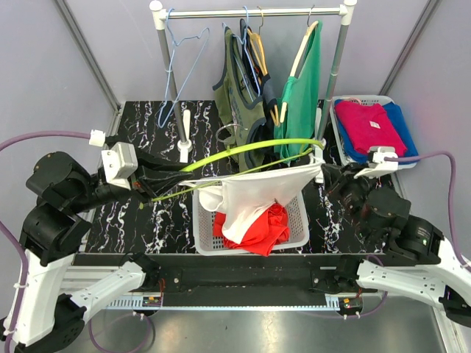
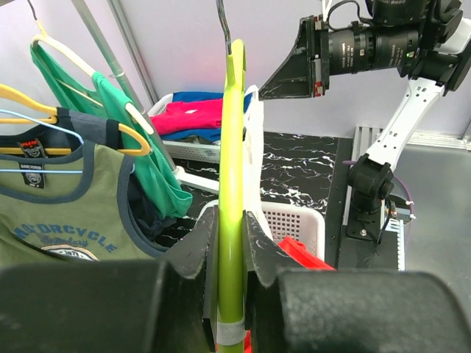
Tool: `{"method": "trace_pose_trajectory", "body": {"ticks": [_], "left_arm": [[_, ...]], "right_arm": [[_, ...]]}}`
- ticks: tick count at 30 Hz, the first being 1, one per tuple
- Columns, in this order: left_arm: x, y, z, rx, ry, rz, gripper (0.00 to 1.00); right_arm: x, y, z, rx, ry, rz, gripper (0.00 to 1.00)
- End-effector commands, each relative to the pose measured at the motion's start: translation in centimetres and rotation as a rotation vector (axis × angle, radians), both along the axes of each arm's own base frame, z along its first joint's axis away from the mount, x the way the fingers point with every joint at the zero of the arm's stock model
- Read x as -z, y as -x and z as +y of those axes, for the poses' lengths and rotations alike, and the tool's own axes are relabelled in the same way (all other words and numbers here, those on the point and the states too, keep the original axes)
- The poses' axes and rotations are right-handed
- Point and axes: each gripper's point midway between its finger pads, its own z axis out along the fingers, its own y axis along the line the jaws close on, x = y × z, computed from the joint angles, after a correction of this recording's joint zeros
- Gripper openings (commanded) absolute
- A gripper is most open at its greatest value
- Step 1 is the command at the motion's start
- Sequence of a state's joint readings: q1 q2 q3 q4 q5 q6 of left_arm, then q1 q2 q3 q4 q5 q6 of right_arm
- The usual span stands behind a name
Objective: Remove the tank top from the hanger
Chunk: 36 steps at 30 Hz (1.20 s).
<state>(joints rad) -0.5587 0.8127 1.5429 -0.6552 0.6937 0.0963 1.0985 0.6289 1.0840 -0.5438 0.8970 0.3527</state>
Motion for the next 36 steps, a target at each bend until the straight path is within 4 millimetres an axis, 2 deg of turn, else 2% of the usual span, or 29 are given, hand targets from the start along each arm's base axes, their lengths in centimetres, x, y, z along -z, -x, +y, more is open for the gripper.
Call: {"method": "trace_pose_trajectory", "body": {"ticks": [1,4,6,7,8,9,11,14,19,21,22,24,26,27,29,36], "left_arm": [[-3.6,1.0,0.5,0.011,0.084,-0.102,0.0],[-3.5,0.2,0.4,-0.016,0.089,-0.102,0.0],[-3.2,-0.6,0.4,-0.047,0.09,-0.088,0.0],[-3.2,-1.0,0.3,-0.056,0.095,-0.086,0.0],[-3.0,-1.5,0.2,-0.072,0.101,-0.069,0.0],[-2.9,-1.9,0.3,-0.092,0.109,-0.062,0.0],[-2.8,-2.7,0.2,-0.113,0.129,-0.045,0.0],[-2.6,-3.3,-0.3,-0.113,0.15,-0.003,0.0],[-2.4,-4.3,-1.3,-0.101,0.175,0.054,0.0],[-2.5,-4.4,-1.4,-0.096,0.186,0.069,0.0],[-2.5,-4.3,-1.4,-0.094,0.188,0.073,0.0],[-2.8,-4.2,-1.4,-0.092,0.203,0.083,0.0],[-2.9,-4.1,-1.3,-0.094,0.214,0.09,0.0],[-2.9,-4.1,-1.3,-0.089,0.223,0.101,0.0],[-2.8,-3.9,-1.3,-0.083,0.225,0.106,0.0],[-3.3,-3.2,-1.1,-0.069,0.236,0.095,0.0]], "right_arm": [[3.4,-0.6,2.4,-0.041,0.103,0.086,0.19],[4.4,-0.6,5.0,-0.133,0.131,0.112,0.23],[4.5,-0.4,6.4,-0.191,0.129,0.117,0.3],[4.4,-0.3,6.9,-0.218,0.141,0.113,0.37],[4.2,0.0,7.7,-0.262,0.133,0.112,0.52],[4.2,0.1,8.0,-0.276,0.132,0.112,0.55],[3.8,0.3,8.5,-0.303,0.125,0.105,0.68],[2.2,0.6,9.1,-0.352,0.094,0.06,0.78],[-1.7,1.2,10.9,-0.44,-0.002,-0.046,0.82],[-2.0,1.2,12.1,-0.475,-0.021,-0.063,0.83],[-2.8,1.1,12.6,-0.482,-0.051,-0.089,0.83],[-2.8,0.7,13.8,-0.493,-0.071,-0.093,0.83],[-4.0,0.6,14.9,-0.511,-0.134,-0.131,0.83],[-3.7,0.6,16.1,-0.542,-0.142,-0.126,0.83],[-4.4,0.2,17.3,-0.552,-0.187,-0.145,0.83],[-4.8,0.1,18.9,-0.578,-0.322,-0.142,0.83]]}}
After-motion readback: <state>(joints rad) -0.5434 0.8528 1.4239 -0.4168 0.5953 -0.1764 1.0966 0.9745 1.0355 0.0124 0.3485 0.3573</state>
